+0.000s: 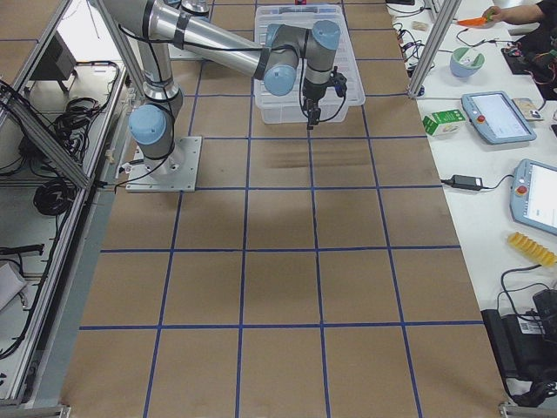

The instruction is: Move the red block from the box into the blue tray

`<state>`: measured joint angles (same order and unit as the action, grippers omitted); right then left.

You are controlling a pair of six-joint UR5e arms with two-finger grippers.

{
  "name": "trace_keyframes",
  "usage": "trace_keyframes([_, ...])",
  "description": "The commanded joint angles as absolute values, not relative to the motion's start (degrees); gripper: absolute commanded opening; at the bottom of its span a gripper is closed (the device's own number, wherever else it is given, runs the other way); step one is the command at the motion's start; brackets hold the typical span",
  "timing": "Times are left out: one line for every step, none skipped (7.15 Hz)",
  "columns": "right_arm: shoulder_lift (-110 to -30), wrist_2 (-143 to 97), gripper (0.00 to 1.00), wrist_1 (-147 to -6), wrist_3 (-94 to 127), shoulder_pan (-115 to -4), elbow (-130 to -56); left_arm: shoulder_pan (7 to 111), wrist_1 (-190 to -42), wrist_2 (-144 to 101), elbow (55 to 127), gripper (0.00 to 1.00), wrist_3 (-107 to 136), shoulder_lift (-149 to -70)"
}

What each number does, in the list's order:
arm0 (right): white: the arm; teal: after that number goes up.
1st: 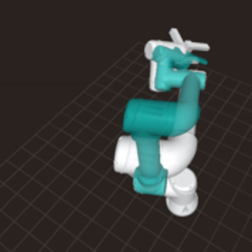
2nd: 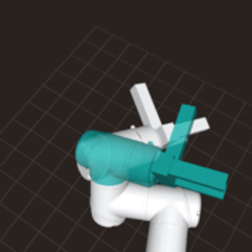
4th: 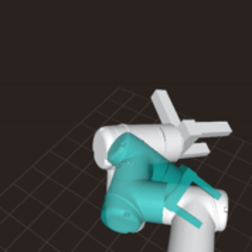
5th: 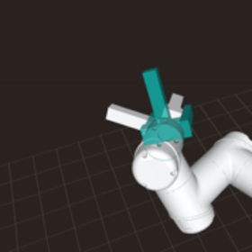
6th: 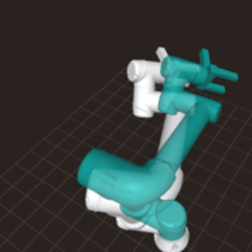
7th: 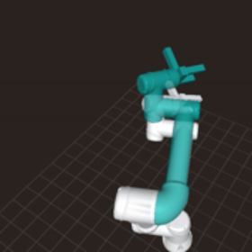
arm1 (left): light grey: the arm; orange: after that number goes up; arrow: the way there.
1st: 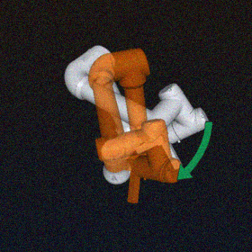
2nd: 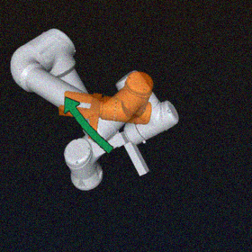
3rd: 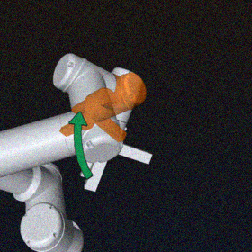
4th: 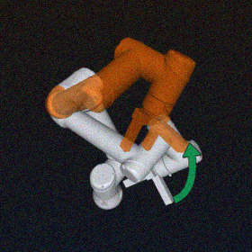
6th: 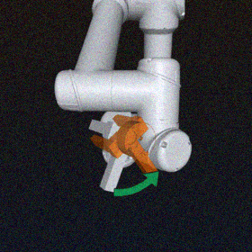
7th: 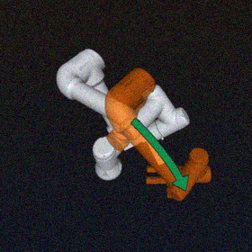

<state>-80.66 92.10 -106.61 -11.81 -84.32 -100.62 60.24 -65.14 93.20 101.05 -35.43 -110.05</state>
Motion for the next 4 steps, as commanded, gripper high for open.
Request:
trace_keyframes([-80.8,89.7,1.00,-107.9,-7.5,-88.2,-100.5,59.2,-61.0,93.5,102.0,0.00,-37.4,-113.2])
trace_keyframes([-80.5,89.6,1.00,-107.9,-6.5,-88.6,-100.5,59.0,-60.7,93.4,102.0,0.99,-36.7,-113.7])
trace_keyframes([-80.7,89.8,1.00,-107.9,-6.7,-88.6,-99.8,59.2,-60.9,93.4,100.6,1.00,-36.8,-112.3])
trace_keyframes([-81.2,90.4,1.00,-106.8,-6.3,-88.8,-95.4,60.8,-63.6,93.1,98.5,1.00,-36.7,-111.0])
